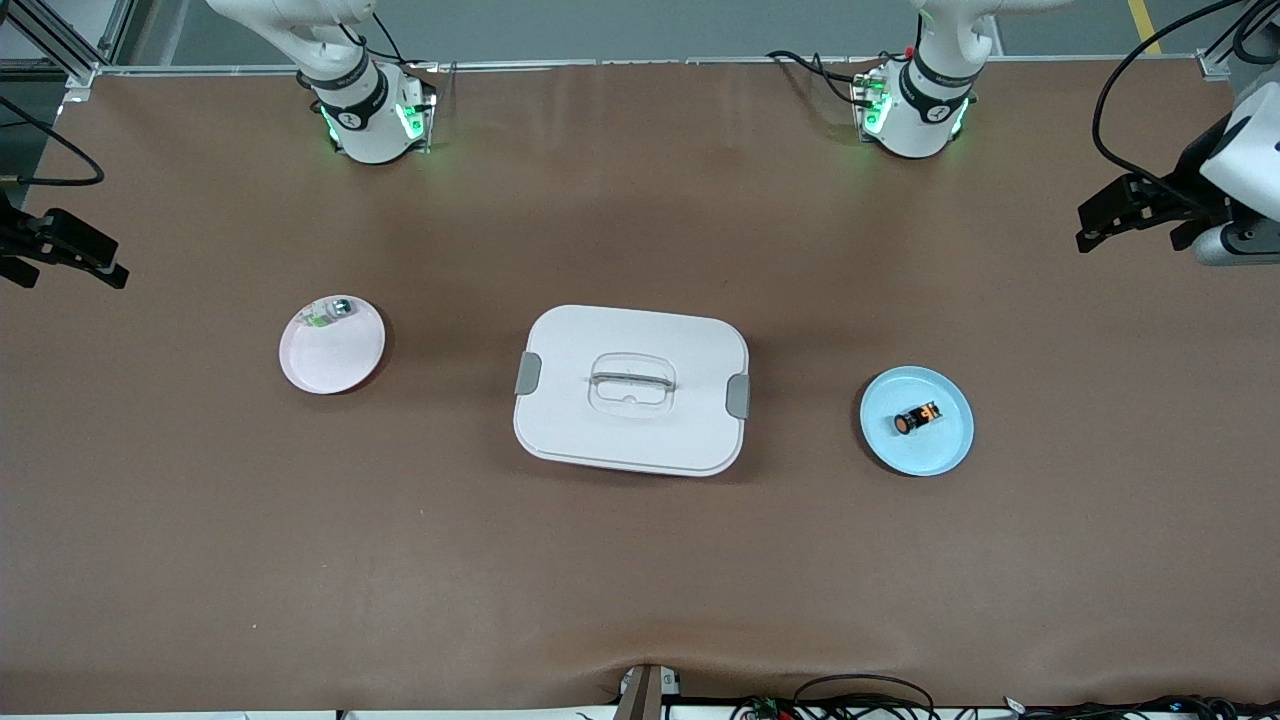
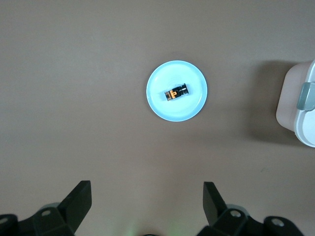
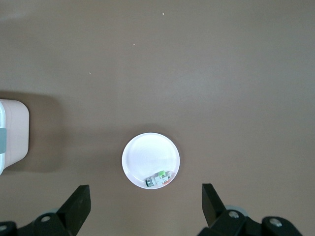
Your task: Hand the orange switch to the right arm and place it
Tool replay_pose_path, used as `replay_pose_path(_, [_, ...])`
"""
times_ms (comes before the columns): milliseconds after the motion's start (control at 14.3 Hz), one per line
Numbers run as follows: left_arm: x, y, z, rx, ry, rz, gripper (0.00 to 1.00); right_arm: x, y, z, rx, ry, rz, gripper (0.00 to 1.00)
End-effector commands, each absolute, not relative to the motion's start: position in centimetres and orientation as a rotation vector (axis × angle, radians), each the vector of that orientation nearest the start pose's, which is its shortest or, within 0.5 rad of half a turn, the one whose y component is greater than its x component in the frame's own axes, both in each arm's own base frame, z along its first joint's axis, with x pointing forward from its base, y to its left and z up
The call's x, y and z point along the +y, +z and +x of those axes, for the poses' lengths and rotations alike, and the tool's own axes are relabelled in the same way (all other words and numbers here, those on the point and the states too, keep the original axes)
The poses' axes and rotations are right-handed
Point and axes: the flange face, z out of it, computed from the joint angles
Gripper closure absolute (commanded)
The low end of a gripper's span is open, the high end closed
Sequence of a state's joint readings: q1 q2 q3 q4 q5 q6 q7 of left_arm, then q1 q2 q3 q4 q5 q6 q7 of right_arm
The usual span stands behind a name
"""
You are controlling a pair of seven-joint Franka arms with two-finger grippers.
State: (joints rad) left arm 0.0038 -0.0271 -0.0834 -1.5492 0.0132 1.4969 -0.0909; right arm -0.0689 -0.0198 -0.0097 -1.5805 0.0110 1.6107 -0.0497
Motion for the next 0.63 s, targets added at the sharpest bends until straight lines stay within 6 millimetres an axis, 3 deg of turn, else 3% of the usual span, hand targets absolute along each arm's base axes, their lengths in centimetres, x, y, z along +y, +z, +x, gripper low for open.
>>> replay_pose_path(0, [-3.4, 65.0, 53.2, -0.03, 0.041, -3.107, 0.0, -4.1, 63.8, 55.1, 0.031, -0.075, -3.14, 0.0])
replay_pose_path(350, [-3.5, 65.3, 53.1, -0.047, 0.042, -3.109, 0.0, -4.1, 63.8, 55.1, 0.031, -0.075, -3.14, 0.0])
replay_pose_path(561, [-3.4, 64.0, 54.3, -0.034, 0.07, -3.108, 0.0, -4.1, 63.8, 55.1, 0.031, -0.072, -3.14, 0.0])
